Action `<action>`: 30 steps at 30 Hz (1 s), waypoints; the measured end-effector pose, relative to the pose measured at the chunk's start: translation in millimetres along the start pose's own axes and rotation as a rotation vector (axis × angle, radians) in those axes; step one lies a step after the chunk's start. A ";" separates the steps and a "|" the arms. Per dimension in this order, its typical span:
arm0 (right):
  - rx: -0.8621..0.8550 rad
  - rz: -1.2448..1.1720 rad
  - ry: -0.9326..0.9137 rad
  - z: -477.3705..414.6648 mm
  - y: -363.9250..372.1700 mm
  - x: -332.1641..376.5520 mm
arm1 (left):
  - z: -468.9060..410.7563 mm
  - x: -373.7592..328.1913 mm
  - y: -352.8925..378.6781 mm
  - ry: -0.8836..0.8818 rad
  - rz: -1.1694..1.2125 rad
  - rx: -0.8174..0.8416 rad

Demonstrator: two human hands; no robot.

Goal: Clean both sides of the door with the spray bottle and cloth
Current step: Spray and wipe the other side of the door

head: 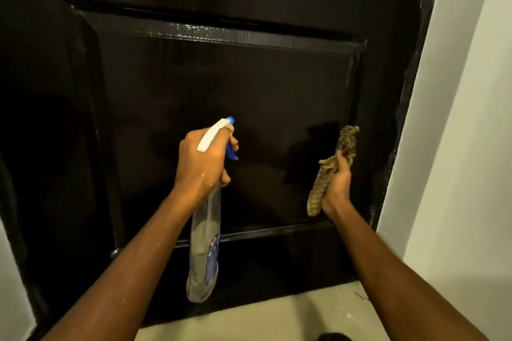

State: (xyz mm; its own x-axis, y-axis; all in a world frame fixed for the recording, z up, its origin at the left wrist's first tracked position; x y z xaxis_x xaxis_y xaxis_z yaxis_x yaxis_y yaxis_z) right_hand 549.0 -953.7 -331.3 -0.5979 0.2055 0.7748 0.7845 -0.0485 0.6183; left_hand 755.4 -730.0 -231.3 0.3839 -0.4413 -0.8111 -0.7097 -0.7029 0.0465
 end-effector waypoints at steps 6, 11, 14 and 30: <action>-0.098 -0.242 0.217 55.3 -32.0 13.7 | 36.3 -10.6 1.2 -0.007 0.003 0.009; -0.206 -0.327 0.266 73.8 -41.4 18.8 | 55.6 -10.3 10.5 -0.025 0.040 0.040; -0.262 -0.341 0.251 82.3 -49.0 29.8 | 61.8 -8.4 15.7 -0.034 0.062 0.061; -0.109 0.295 0.338 38.0 -183.5 51.7 | 105.4 53.6 180.5 -0.042 0.131 0.414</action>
State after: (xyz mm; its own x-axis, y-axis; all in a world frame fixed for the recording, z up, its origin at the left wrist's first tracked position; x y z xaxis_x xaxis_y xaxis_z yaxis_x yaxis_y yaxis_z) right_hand 380.4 -897.0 -409.7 -0.3863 -0.1616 0.9081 0.9179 -0.1637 0.3614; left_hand 585.6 -821.8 -327.8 0.2570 -0.4825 -0.8373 -0.9311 -0.3558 -0.0808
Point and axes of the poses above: each hand's wrist, its own z-axis away from the middle knuckle, its own y-axis out of the palm, x = y × z, the point moved 4 cm from there along -z, towards the middle knuckle, and after that the axes turned 10 degrees about -x, right-handed, at the moved point
